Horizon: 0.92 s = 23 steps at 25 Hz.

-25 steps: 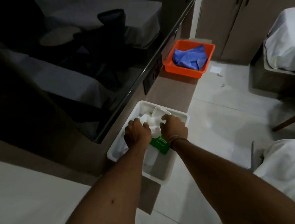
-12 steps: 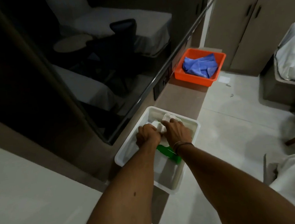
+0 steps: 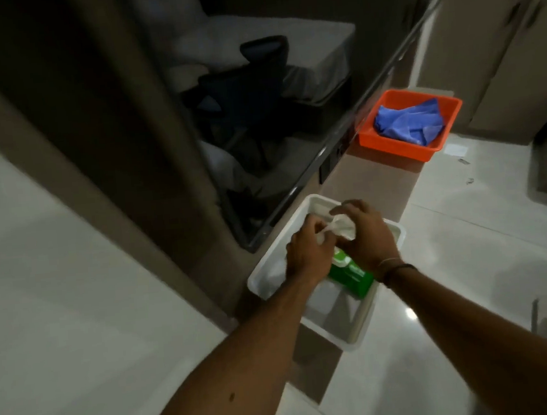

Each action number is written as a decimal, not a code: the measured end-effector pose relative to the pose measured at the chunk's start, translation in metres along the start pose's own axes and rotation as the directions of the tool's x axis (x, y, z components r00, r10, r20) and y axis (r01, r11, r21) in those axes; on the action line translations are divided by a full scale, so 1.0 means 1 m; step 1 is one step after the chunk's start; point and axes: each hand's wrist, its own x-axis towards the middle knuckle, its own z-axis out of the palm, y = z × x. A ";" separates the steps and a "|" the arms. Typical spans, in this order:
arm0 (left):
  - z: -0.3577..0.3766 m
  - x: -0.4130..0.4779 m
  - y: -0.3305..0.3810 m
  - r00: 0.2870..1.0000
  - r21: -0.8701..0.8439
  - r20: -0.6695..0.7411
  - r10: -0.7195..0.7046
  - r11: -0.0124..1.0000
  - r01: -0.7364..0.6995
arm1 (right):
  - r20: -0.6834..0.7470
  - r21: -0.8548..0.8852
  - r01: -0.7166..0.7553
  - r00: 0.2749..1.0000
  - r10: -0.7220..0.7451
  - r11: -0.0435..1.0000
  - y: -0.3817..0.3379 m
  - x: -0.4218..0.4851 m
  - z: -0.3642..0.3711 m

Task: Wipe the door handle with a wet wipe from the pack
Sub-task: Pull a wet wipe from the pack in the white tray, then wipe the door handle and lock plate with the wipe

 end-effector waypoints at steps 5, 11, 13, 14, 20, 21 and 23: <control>-0.068 -0.124 0.001 0.983 -0.423 -0.175 -0.061 0.906 -0.019 | 0.261 0.533 -0.139 0.965 -0.006 0.834 -0.079 -0.078 -0.037; -0.212 -0.372 -0.062 0.933 -0.518 -0.231 -0.274 0.847 0.120 | 0.455 0.645 -0.281 0.889 -0.062 0.711 -0.270 -0.292 -0.003; -0.275 -0.468 -0.091 0.888 -0.562 -0.278 -0.367 0.812 0.160 | 0.075 0.828 -0.039 0.996 -0.041 0.559 -0.383 -0.359 0.006; -0.309 -0.518 -0.107 0.858 -0.589 -0.308 -0.411 0.791 0.167 | -0.011 0.858 0.066 0.994 -0.112 0.509 -0.435 -0.403 0.009; -0.485 -0.789 -0.194 0.626 -0.683 -0.509 -0.591 0.720 0.123 | 0.732 0.672 -0.447 0.518 -0.441 0.590 -0.593 -0.602 0.052; -0.507 -0.828 -0.206 0.574 -0.687 -0.548 -0.609 0.719 0.106 | 0.776 0.621 -0.402 0.440 -0.452 0.673 -0.629 -0.634 0.063; -0.549 -0.895 -0.228 0.505 -0.694 -0.599 -0.622 0.718 0.060 | 0.789 0.606 -0.346 0.380 -0.483 0.716 -0.705 -0.689 0.067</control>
